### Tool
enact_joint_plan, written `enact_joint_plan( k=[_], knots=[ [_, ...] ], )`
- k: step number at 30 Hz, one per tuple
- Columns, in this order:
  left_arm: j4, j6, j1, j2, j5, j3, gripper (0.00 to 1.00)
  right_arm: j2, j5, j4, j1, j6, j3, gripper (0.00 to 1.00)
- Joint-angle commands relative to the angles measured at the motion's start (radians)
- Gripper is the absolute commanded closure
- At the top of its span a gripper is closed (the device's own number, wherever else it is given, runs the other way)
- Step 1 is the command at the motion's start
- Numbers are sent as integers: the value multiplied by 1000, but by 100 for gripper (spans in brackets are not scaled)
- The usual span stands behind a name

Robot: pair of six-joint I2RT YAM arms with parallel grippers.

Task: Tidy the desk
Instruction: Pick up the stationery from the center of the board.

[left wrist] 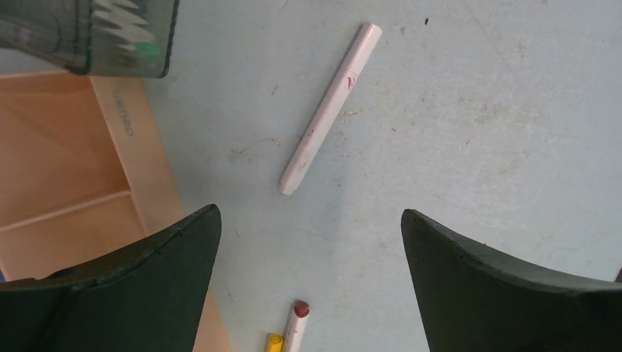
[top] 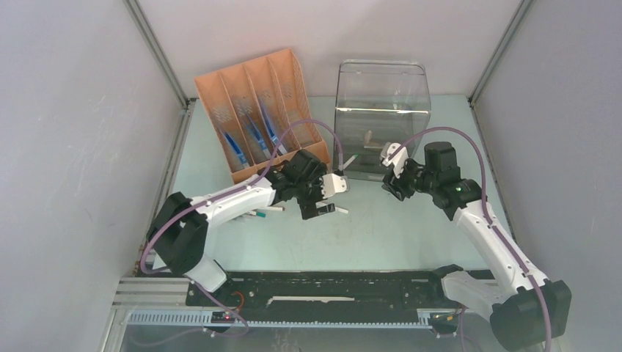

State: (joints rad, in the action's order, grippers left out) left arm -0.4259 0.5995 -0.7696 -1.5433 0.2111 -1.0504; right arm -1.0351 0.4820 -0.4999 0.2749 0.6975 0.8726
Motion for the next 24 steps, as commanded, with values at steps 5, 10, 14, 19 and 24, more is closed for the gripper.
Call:
enact_joint_plan(
  k=[5,10,14,19,24],
  knots=[
    [-106,197,-9,-89,-24,-101,0,18,46,-1,-23,-14,38,45],
    [-123,224,-8,-109,-27,-110,0,6,48,-2,-23,-11,38,45],
    [-140,237,-8,-132,-43,-119,0,3,49,-3,-23,-10,39,45],
    [-146,247,-8,-141,-45,-122,0,-3,55,-6,-23,-8,39,45],
    [-149,260,-9,-146,-58,-119,0,-3,62,-8,-23,-7,39,45]
  ],
)
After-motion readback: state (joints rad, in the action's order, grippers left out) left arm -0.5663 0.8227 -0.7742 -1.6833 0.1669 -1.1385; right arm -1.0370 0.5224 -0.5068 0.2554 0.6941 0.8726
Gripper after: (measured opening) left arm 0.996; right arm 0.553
